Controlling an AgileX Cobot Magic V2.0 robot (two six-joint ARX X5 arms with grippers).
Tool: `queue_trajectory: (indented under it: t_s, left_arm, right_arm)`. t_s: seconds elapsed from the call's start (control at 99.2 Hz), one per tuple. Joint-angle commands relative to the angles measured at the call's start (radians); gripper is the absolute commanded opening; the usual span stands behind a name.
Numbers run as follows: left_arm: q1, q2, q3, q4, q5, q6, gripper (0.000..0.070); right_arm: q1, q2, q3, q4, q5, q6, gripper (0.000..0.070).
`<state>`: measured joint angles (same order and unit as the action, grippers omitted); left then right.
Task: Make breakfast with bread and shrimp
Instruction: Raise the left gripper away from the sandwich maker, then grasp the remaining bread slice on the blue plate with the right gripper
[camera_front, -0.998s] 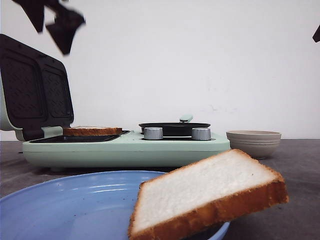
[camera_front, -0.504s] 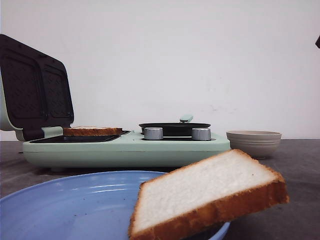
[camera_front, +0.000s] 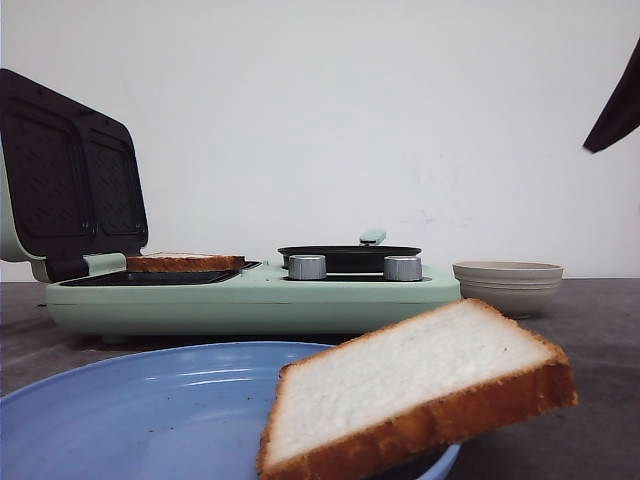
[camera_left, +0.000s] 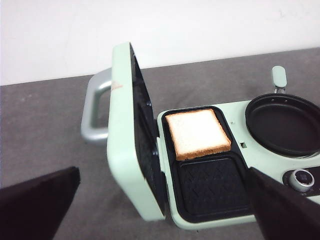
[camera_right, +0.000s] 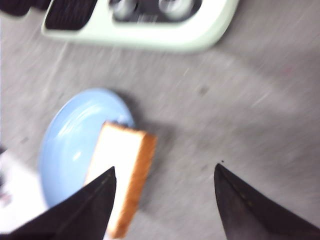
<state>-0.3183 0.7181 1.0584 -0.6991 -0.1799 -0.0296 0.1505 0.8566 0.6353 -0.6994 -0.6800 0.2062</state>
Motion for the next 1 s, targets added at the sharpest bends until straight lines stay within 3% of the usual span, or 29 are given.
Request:
queue_trajectory:
  t_s: [0.0, 0.232, 0.625, 0.746, 0.988]
  left_arm:
    - [-0.003, -0.028, -0.027, 0.019, 0.002, -0.034, 0.0700]
    - [-0.003, -0.131, -0.110, 0.017, 0.002, -0.069, 0.0700]
    - [-0.003, -0.137, -0.113, 0.044, 0.002, -0.069, 0.0700]
    - [-0.003, -0.137, -0.113, 0.040, 0.002, -0.069, 0.0700]
    - [-0.003, -0.137, -0.113, 0.041, 0.002, -0.069, 0.0700]
  right_arm:
    - [0.014, 0.040, 0.015, -0.002, -0.043, -0.005, 0.0379]
    - [0.101, 0.154, -0.012, -0.008, -0.112, -0.003, 0.0379]
    - [0.281, 0.247, -0.096, 0.059, -0.109, 0.031, 0.0390]
    - [0.304, 0.247, -0.134, 0.109, -0.113, 0.061, 0.0390]
    - [0.311, 0.247, -0.208, 0.287, -0.197, 0.165, 0.0390]
